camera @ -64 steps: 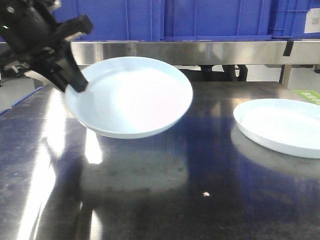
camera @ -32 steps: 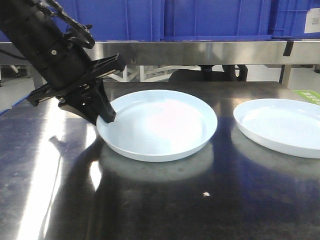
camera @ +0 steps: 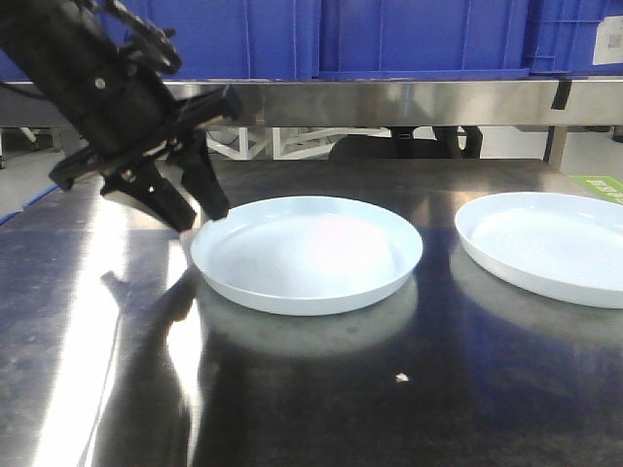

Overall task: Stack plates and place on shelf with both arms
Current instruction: 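Set the plate down, open the left gripper and withdraw it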

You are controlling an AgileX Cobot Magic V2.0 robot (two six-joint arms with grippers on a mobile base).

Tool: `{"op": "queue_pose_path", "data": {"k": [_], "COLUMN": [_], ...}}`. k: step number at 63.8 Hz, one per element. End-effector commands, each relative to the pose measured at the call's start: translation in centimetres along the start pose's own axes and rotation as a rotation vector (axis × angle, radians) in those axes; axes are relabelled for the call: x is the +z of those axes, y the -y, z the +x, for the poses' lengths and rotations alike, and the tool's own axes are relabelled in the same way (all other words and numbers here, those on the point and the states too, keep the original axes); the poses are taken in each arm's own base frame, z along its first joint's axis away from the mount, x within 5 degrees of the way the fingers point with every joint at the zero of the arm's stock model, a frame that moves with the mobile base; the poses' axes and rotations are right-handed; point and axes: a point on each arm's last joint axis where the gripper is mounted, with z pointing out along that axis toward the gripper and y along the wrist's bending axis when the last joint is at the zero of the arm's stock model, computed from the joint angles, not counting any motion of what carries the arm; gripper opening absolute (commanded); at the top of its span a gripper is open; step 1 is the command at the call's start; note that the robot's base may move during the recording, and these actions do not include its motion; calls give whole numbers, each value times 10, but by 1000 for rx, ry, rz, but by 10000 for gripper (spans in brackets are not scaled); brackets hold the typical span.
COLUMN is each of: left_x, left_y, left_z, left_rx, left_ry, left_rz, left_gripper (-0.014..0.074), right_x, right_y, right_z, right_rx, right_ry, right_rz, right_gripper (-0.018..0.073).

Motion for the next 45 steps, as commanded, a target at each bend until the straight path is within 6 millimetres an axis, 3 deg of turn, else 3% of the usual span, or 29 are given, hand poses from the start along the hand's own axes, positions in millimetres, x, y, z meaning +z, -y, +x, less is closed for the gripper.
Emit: {"op": "queue_pose_path", "data": {"k": [1, 19, 35, 45], "left_x": [-33, -72, -107, -121], "left_y": [20, 35, 28, 19], "left_z": [-9, 7, 39, 61], "left_rx": [36, 231, 271, 353], "left_ry": [103, 281, 550, 662], "left_rz": [40, -56, -106, -161], "left_gripper": [334, 328, 323, 209], "right_x": [-2, -2, -2, -2], "right_y": [0, 0, 0, 0], "right_z": [-9, -9, -9, -9], "right_rx": [-13, -13, -13, -13], "right_ry": [106, 106, 106, 106], "right_rz": [7, 7, 7, 7], "right_gripper": [56, 56, 56, 56]}}
